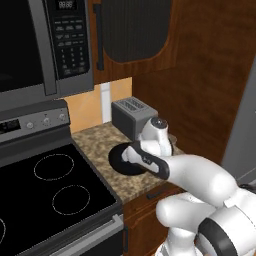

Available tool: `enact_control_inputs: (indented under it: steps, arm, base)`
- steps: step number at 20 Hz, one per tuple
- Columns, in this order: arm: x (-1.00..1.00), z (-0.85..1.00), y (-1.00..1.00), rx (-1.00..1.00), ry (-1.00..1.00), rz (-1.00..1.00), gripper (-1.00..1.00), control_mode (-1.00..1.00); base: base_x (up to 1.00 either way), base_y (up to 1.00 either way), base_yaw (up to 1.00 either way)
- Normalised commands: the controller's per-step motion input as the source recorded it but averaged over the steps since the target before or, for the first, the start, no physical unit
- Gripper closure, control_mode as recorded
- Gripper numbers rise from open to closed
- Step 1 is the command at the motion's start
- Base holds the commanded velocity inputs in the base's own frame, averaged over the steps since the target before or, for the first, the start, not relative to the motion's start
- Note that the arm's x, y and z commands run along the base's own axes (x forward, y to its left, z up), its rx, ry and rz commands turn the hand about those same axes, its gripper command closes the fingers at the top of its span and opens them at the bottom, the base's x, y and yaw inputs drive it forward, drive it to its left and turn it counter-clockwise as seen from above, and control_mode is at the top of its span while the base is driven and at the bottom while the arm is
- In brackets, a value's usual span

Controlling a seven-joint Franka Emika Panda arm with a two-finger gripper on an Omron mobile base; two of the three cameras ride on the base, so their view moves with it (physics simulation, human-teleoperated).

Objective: Grab a lemon wedge from the fridge and one ice cube from the ice bowl, and put them in the glass of lemonade.

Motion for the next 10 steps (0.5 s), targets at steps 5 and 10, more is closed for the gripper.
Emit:
enact_control_inputs:
  steps: [5,10]
  arm:
    - [0.29,-0.29,0.09,0.0,-0.02,0.0,-1.0,-1.0]
    - [0.28,-0.23,0.18,0.0,0.0,0.0,-1.0,-1.0]
  base:
    - [0.0,0.0,0.0]
    - [0.0,0.0,0.0]
